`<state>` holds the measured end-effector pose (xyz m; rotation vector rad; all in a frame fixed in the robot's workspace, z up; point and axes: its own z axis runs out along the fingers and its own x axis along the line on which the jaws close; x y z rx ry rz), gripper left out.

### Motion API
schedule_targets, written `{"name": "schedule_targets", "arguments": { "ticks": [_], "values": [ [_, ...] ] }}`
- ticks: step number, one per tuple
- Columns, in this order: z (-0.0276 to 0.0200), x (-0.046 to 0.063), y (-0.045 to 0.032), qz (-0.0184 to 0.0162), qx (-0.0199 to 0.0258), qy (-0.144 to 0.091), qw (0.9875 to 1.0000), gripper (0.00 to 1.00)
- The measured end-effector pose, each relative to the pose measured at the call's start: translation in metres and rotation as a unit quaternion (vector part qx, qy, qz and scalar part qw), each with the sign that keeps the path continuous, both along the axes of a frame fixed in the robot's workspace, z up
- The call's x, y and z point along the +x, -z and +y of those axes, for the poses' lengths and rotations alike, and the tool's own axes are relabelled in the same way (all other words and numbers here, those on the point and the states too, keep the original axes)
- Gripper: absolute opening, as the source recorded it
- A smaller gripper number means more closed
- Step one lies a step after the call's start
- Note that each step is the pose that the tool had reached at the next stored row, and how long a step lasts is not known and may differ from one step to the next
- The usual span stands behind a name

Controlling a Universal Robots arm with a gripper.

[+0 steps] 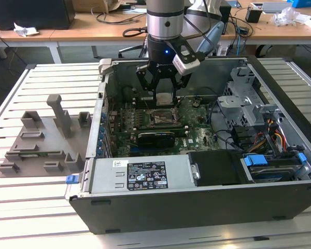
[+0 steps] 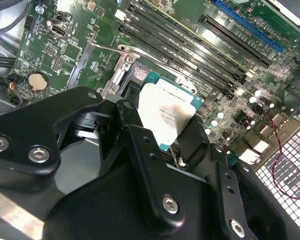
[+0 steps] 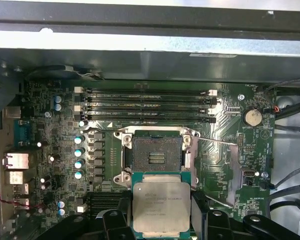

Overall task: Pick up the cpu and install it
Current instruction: 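Pick up the cpu and move it towards the insertion slot, then place the cpu into insertion slot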

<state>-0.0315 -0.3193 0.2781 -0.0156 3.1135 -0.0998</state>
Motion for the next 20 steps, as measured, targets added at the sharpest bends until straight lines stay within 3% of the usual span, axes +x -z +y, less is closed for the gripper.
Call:
{"name": "schedule_targets", "arguments": {
  "ticks": [7, 10, 15, 20],
  "values": [
    [0.0001, 0.0, 0.0001, -0.0001, -0.0011, 0.004, 1.0, 0.55],
    [0.0, 0.0, 0.0001, 0.0, -0.0038, 0.026, 0.9997, 0.55],
    [0.0, 0.0, 0.0004, 0.0001, -0.0065, 0.061, 0.9981, 0.55],
    [0.0, 0.0, 0.0007, 0.0, -0.0099, 0.075, 0.9971, 0.55]
  ]
}}
